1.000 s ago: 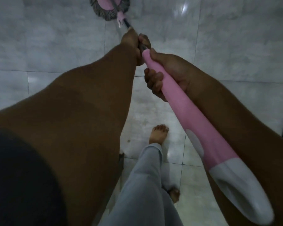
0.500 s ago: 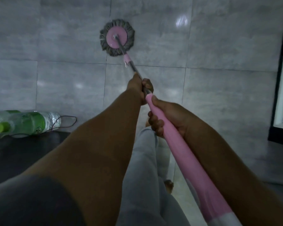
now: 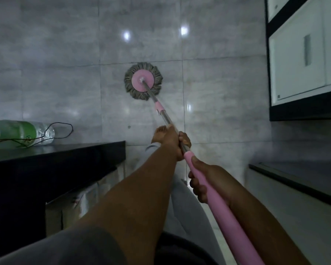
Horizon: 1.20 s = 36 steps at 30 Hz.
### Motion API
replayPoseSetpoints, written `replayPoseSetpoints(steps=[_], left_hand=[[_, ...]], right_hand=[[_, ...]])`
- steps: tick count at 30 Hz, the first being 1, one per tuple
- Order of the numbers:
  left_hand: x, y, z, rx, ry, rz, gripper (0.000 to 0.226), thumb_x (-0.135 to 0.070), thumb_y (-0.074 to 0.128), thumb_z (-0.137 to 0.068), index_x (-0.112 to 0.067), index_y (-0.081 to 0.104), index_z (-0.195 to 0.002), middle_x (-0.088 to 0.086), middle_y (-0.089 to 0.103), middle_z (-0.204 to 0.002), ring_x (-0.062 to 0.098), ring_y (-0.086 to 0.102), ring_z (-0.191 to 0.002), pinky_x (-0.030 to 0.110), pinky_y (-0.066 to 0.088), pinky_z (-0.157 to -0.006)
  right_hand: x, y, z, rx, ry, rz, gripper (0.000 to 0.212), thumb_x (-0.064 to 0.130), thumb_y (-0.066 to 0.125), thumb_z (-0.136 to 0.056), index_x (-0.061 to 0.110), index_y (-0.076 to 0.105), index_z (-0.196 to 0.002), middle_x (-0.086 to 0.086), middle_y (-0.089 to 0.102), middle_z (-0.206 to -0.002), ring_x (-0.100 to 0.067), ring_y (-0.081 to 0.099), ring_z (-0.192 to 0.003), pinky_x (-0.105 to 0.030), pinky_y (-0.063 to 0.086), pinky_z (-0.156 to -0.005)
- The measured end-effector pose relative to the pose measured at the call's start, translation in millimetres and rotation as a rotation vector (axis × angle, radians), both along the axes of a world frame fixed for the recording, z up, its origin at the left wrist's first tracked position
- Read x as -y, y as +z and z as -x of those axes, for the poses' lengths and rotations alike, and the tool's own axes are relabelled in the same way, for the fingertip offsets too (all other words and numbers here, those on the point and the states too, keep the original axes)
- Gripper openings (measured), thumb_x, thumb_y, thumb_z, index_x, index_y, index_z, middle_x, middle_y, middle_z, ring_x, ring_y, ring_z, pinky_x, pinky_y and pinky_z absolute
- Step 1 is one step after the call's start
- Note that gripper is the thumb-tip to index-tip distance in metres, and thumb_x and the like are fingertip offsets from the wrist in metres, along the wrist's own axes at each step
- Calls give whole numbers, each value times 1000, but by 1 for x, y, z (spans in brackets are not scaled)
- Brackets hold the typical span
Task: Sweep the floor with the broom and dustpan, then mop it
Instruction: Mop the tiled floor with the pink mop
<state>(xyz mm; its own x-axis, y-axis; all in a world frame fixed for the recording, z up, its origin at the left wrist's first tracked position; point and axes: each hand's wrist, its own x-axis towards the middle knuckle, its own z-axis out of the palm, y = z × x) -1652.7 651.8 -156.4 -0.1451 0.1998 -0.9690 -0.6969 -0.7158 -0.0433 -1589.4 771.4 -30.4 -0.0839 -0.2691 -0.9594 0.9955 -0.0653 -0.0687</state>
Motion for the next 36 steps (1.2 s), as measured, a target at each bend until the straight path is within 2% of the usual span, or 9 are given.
replayPoseSetpoints(steps=[9,15,20,24,27,30,32,33,36], left_hand=[[28,-22,49,-10,-100,-7,59,-64,43,-95,-16,39,-61,-5,35,-41,8,32,-29,12,29,-32],[73,-38,156,-73,-67,44,56,-60,39,-99,-16,37,-64,-4,32,-41,8,29,-30,13,27,-31],[123,-50,266,-114,-67,106,58,-58,34,-102,-16,32,-61,-4,30,-35,8,28,-25,10,24,-30],[160,-65,332,-125,-57,159,55,-55,40,-101,-18,35,-61,-5,33,-38,7,29,-28,10,23,-32],[173,-70,346,-141,-72,149,56,-55,39,-101,-19,37,-59,-6,34,-38,5,31,-30,10,25,-34],[170,-70,334,-227,-286,296,45,-56,26,-102,-26,34,-68,-10,36,-30,2,38,-38,2,32,-49],[169,-71,324,-298,-273,381,44,-45,26,-106,-22,33,-69,-11,37,-28,1,37,-30,7,31,-42],[170,-70,318,-302,-238,354,46,-43,29,-107,-19,33,-68,-11,37,-30,0,35,-27,13,32,-36],[172,-63,290,-205,-26,137,53,-52,39,-103,-16,36,-64,-5,36,-37,7,33,-26,11,27,-32]], right_hand=[[26,-24,41,16,-36,36,48,55,61,-86,7,59,-86,-3,53,-59,-12,43,-37,-21,38,-36],[72,-52,140,25,-119,133,47,55,69,-74,10,59,-84,-2,51,-58,-10,42,-35,-20,38,-32],[124,-75,249,-13,-120,177,44,52,62,-83,9,55,-83,2,50,-55,-6,41,-33,-17,36,-31],[158,-91,313,-58,-105,209,42,49,56,-92,9,54,-80,4,48,-55,-3,40,-34,-15,35,-31],[170,-98,328,-49,-108,211,43,50,56,-93,10,53,-77,5,45,-57,-2,38,-34,-15,34,-32],[172,-98,321,-16,-123,229,44,52,55,-92,11,51,-76,5,44,-57,-2,38,-35,-15,34,-32],[174,-97,311,-5,-131,251,44,53,55,-92,12,50,-76,5,43,-56,-3,38,-34,-14,33,-32],[174,-96,304,-4,-130,259,44,53,55,-92,12,50,-76,5,43,-55,-3,38,-34,-15,34,-32],[173,-93,274,-1,-115,275,44,53,56,-92,11,51,-76,4,45,-54,-4,39,-34,-17,35,-31]])
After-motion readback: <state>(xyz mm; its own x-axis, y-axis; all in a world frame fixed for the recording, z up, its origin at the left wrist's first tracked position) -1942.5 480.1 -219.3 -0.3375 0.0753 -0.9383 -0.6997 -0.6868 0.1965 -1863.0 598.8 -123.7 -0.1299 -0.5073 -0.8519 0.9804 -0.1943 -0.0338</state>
